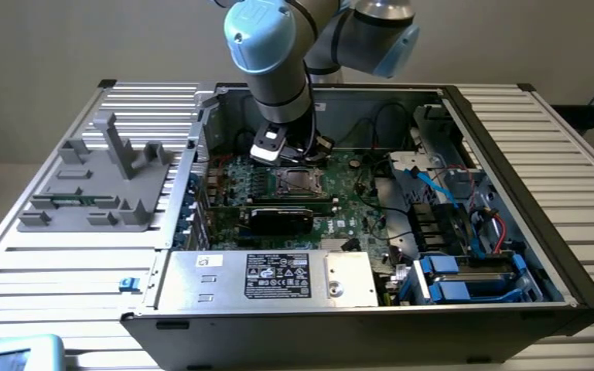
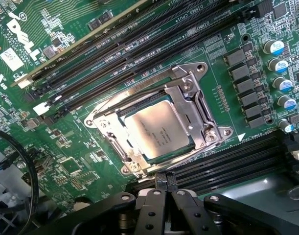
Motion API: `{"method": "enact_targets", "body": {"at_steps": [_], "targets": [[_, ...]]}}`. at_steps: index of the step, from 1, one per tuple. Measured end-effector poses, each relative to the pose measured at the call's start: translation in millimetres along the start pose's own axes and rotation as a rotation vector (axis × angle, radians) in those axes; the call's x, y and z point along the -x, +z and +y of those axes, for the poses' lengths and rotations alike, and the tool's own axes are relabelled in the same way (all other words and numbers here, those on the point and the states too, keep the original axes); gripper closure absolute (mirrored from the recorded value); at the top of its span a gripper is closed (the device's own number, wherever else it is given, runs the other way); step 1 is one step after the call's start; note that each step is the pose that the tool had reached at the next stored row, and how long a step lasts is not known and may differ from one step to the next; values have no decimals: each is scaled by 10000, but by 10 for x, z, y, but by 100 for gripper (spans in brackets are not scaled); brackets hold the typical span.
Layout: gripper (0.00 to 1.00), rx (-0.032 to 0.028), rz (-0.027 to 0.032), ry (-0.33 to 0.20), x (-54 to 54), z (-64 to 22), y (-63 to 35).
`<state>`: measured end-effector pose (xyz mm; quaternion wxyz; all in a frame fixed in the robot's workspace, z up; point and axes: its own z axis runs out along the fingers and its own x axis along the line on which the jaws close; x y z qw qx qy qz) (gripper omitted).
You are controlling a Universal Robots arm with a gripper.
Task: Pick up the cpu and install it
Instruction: 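Install the first cpu locking lever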
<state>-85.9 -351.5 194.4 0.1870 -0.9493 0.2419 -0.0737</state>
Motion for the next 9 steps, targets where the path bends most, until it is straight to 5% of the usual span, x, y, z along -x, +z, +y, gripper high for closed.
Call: {"method": "enact_targets", "body": {"at_steps": [5,9], "targets": [[89,14,-6,0,1,2,2],[89,16,-18,6,79,14,-87]]}}
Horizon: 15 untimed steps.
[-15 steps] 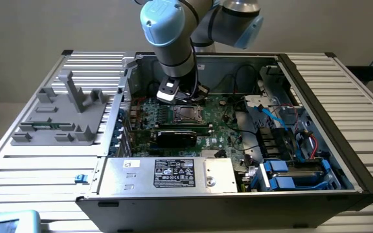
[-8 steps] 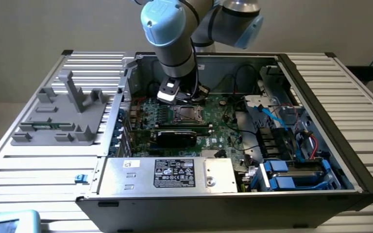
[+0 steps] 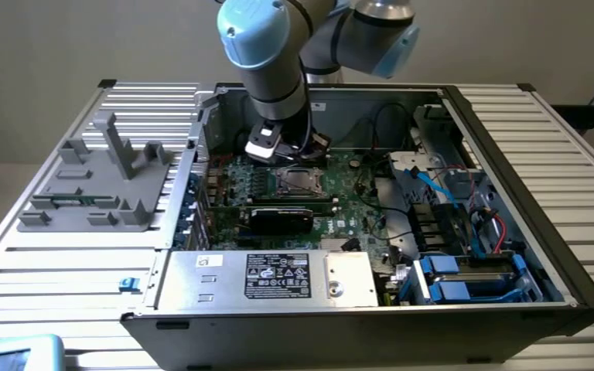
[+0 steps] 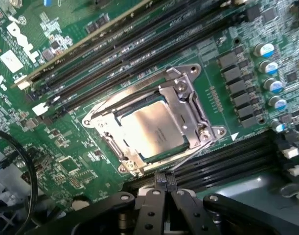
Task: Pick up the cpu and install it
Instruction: 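Install the first cpu locking lever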
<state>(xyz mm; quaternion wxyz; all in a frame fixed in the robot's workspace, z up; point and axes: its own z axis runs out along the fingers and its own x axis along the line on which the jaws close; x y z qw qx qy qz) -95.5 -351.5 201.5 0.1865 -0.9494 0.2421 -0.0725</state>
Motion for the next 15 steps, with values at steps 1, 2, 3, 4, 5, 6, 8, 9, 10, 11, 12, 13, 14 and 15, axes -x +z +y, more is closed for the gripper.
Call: {"method": "enact_targets", "body": {"at_steps": [1,2,3,4,5,6,8,9,10,11,12,13,14,15], "targets": [[89,0,1,-1,38,16,-19],[89,2,0,0,80,34,-36],[89,0,1,0,120,53,-48],[89,0,0,0,159,72,-59],[89,0,0,0,199,91,-69],[89,-4,2,-1,238,111,-79],[89,-15,27,-10,312,148,-98],[89,-38,65,-25,339,163,-101],[89,-73,120,-47,352,172,-98],[89,-116,195,-76,357,176,-95],[89,-156,262,-103,358,178,-90],[89,-197,329,-129,359,179,-86],[89,-225,376,-147,360,181,-80],[89,-240,402,-158,360,183,-75]]}}
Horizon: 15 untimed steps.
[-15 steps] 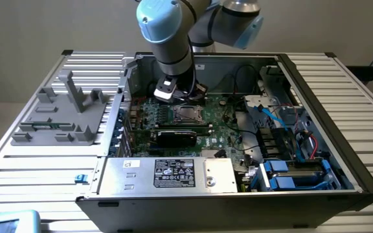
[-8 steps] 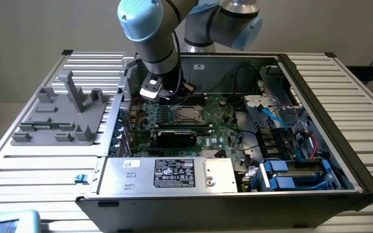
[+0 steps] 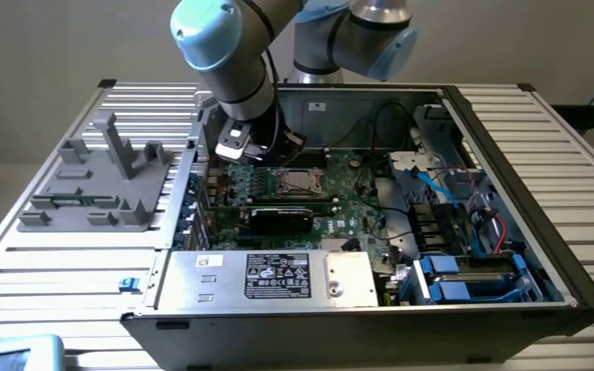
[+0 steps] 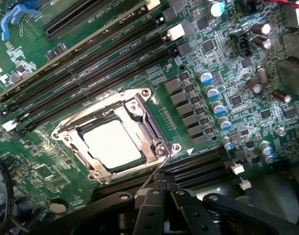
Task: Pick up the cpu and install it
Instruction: 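Install the first cpu locking lever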
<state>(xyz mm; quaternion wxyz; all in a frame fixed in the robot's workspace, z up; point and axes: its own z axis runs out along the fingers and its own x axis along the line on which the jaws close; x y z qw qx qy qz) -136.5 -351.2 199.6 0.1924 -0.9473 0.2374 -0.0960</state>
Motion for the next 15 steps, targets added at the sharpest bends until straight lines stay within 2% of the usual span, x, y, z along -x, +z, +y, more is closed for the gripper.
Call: {"method": "enact_targets", "body": {"at_steps": [4,10,15], "targets": [[89,-26,44,-16,3,12,29],[89,-18,31,-11,7,12,38],[89,-29,48,-20,11,5,41]]}}
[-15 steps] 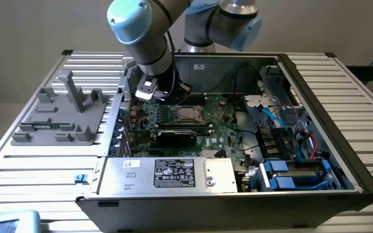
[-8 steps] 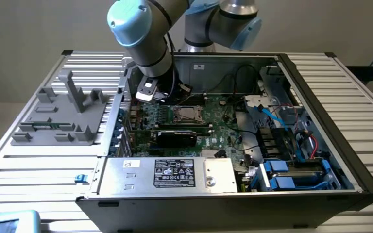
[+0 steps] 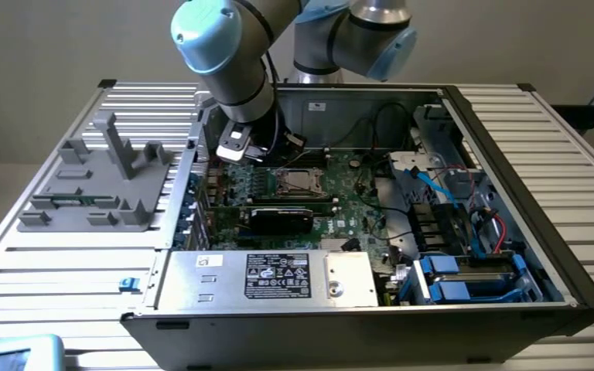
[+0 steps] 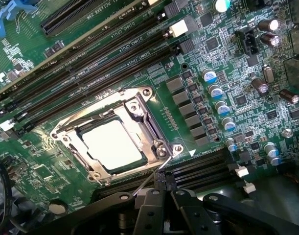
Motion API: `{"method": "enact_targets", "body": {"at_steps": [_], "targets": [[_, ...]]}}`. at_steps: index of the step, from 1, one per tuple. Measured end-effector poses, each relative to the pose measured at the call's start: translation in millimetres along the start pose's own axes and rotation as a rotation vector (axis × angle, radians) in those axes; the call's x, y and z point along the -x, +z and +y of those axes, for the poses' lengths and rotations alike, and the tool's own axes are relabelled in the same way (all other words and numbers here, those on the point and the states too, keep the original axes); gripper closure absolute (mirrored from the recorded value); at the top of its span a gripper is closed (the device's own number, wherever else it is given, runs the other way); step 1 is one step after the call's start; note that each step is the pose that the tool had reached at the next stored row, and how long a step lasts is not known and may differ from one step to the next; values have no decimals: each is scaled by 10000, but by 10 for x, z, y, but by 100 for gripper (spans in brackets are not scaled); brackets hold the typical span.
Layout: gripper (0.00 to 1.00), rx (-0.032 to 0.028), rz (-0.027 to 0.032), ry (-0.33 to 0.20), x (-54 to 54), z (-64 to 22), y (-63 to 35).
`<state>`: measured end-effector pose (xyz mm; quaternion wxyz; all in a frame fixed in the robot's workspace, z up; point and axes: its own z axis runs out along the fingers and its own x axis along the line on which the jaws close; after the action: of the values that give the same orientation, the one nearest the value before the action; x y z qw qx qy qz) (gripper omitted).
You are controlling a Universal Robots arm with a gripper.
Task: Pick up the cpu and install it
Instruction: 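Install the first cpu locking lever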
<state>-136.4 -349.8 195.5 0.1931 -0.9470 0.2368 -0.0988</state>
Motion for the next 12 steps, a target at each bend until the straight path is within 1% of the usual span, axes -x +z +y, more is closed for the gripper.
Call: {"method": "enact_targets", "body": {"at_steps": [3,7,12], "targets": [[89,-4,9,-2,0,0,0],[89,-20,37,-15,-7,0,12],[89,-28,50,-19,-36,-8,34]]}}
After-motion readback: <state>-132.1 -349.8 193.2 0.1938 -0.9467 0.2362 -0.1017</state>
